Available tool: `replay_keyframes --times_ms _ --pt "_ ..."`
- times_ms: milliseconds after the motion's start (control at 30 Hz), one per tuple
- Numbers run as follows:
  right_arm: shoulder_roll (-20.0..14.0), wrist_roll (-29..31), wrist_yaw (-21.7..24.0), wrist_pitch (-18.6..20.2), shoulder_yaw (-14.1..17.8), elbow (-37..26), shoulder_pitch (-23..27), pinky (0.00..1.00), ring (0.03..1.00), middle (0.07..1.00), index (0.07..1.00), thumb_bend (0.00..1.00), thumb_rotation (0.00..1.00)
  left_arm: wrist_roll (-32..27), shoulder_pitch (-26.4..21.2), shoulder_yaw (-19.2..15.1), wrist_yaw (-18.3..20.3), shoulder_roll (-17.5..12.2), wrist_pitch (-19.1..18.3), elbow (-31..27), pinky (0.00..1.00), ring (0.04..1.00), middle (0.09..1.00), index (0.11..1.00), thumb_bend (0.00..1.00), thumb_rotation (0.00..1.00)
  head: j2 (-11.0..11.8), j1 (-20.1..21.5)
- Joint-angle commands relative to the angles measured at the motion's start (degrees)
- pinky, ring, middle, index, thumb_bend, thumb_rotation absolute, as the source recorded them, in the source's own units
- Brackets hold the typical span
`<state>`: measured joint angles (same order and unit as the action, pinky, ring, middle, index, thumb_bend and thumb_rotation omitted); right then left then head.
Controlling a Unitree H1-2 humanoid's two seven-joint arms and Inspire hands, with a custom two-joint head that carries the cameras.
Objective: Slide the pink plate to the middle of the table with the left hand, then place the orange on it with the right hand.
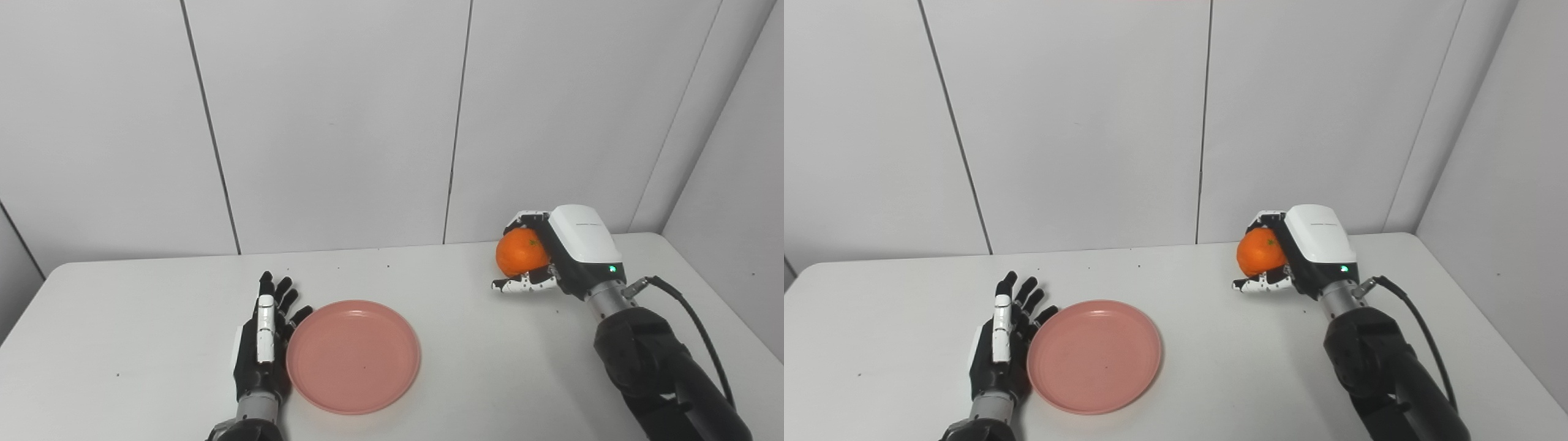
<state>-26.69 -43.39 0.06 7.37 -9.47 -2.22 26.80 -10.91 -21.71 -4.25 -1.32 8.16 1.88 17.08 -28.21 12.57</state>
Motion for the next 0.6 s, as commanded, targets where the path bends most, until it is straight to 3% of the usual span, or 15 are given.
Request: replay_keyframes --times_ms 0,233,567 --pt "0.3 0.2 0.0 -0.6 0.7 -2.8 3.1 0.15 0.2 0.294 0.487 0.51 0.16 0.4 -0.8 0.3 -0.3 0.9 1.3 -0.1 0.76 0.926 0.935 1.0 0.59 0.89 -0.1 -0.1" --pt "4.2 0.3 2.9 -0.8 -0.6 -7.1 3.3 0.15 0.206 0.303 0.486 0.51 0.15 1.0 -0.6 0.7 -0.6 1.6 1.8 -0.2 0.76 0.923 0.925 1.0 0.59 0.88 -0.2 -2.0" --pt "8.6 0.2 4.5 -2.3 -3.2 -8.4 4.5 0.14 0.205 0.304 0.485 0.51 0.15 1.3 -0.6 1.0 -1.2 2.6 2.2 -0.1 0.82 0.931 0.93 1.0 0.61 0.89 -0.5 -5.0"
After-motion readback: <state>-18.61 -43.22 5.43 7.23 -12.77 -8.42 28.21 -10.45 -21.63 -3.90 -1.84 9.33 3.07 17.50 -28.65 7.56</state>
